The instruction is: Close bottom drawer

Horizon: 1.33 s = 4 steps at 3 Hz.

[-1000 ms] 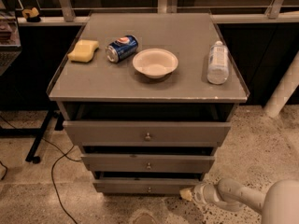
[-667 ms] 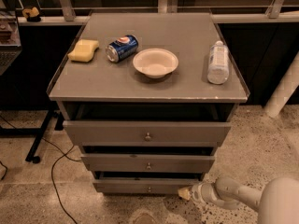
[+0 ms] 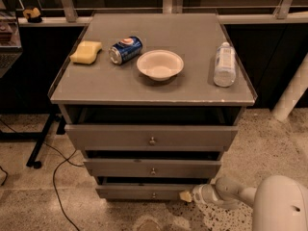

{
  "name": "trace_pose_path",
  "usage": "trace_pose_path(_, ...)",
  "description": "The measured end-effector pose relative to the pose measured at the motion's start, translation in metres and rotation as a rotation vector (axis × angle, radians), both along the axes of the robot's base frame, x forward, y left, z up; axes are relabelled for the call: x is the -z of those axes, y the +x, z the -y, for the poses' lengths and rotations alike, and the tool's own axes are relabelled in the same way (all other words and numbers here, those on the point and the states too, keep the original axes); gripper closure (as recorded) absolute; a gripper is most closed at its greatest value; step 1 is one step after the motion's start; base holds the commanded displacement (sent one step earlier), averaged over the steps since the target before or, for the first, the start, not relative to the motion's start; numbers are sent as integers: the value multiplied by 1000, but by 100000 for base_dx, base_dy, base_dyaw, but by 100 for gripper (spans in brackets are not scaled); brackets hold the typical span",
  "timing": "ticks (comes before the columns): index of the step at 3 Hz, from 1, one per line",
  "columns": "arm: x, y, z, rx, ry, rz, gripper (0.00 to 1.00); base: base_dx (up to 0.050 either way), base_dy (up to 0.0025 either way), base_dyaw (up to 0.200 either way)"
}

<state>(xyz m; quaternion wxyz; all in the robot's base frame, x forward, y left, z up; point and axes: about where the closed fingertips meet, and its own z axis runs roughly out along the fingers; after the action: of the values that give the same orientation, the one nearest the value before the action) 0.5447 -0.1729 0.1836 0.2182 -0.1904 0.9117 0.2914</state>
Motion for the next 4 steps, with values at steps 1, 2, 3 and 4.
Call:
trace_pose_path(1, -2, 3, -2, -1, -1, 8, 100, 0, 0, 0)
trace_pose_path(2, -15, 19, -4, 8, -8, 50, 100, 0, 0, 0)
trace_pose_path(3, -15, 19, -4, 9, -8, 50, 100, 0, 0, 0)
trace_pose_path(4, -6, -1, 5, 37, 17, 19, 100, 0, 0, 0)
